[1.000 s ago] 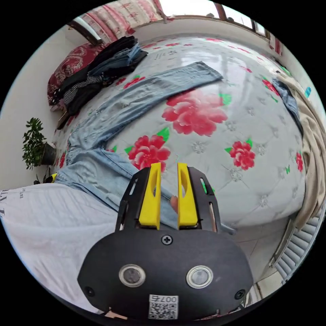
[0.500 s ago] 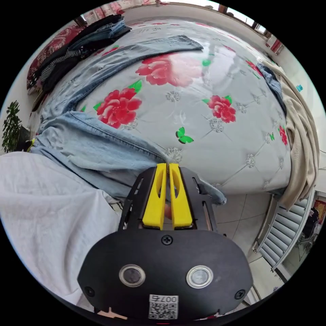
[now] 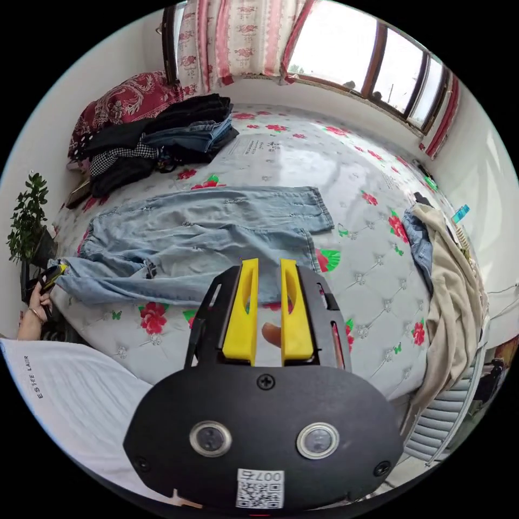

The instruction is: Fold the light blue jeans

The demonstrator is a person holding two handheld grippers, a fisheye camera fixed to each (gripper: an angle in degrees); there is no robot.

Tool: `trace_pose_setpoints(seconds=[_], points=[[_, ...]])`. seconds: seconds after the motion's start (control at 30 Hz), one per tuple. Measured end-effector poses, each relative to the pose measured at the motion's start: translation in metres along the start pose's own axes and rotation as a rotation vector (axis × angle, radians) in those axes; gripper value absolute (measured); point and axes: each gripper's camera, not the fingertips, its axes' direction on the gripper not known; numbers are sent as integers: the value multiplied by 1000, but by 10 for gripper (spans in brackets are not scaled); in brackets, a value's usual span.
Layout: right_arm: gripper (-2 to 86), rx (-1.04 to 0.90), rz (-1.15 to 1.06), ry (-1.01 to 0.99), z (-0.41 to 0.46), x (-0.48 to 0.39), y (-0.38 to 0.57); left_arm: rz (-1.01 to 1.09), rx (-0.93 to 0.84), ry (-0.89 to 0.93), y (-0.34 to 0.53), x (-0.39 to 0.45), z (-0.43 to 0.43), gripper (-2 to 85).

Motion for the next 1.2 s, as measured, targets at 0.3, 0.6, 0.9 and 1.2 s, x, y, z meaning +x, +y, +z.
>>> trace_pose_setpoints(seconds=[0.3,0.6,0.9,1.2], points=[[64,-128,412,-179,59,101,78,-74,-12,28,63,-18,-19,85],[71,-156,637,-437,136,171,47,-265,179,-49,122,17,-48,111],[9,-233,627,-529,165,200,15,-422,203,-98,76,14,-34,110],[-2,223,339,-747,8,279,37,-242,213,30,113,62,-70,33]])
